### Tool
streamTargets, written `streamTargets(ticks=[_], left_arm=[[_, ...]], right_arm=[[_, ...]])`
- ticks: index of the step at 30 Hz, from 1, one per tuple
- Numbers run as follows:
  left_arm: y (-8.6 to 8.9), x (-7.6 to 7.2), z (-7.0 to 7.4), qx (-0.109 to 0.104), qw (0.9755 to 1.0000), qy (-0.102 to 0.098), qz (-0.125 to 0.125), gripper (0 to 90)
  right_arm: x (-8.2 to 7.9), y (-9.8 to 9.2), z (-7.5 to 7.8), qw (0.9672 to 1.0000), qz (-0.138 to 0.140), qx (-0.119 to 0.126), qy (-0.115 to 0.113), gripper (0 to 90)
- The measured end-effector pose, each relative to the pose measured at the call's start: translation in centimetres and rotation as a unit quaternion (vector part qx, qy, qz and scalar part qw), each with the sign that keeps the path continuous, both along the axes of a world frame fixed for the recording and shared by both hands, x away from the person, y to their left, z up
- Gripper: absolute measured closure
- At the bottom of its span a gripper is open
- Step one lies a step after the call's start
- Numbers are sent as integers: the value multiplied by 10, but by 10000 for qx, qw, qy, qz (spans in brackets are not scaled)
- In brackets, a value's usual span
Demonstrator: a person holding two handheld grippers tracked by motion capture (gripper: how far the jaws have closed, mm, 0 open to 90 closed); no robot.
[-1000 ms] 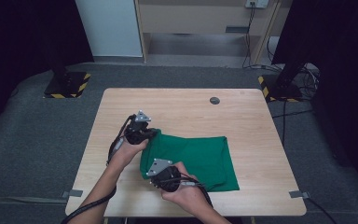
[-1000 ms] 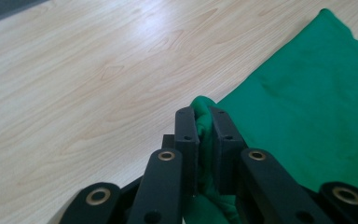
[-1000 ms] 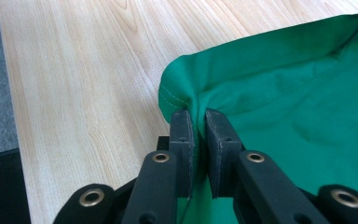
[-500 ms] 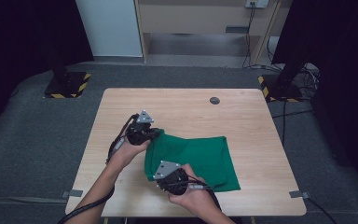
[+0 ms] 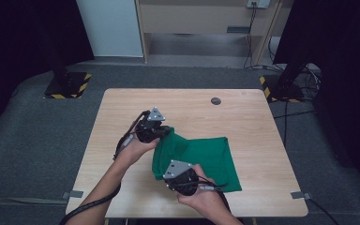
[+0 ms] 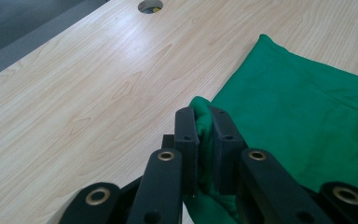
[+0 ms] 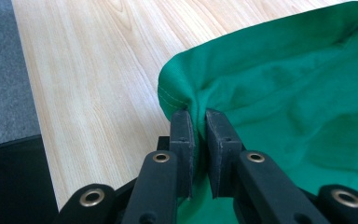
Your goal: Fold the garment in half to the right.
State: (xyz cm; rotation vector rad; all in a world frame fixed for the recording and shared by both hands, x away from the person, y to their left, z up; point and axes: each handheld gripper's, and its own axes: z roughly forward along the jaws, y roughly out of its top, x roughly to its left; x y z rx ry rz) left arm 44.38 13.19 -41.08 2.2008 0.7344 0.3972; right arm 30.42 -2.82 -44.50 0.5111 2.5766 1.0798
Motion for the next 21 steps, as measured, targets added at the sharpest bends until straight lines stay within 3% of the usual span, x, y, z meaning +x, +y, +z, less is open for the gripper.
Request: streamTargets(ticks=[21], left_arm=[[-28, 11, -3, -100, 9997, 107, -191, 832]], right_arm=[[-4, -34, 0, 9999, -163, 53, -23, 824]])
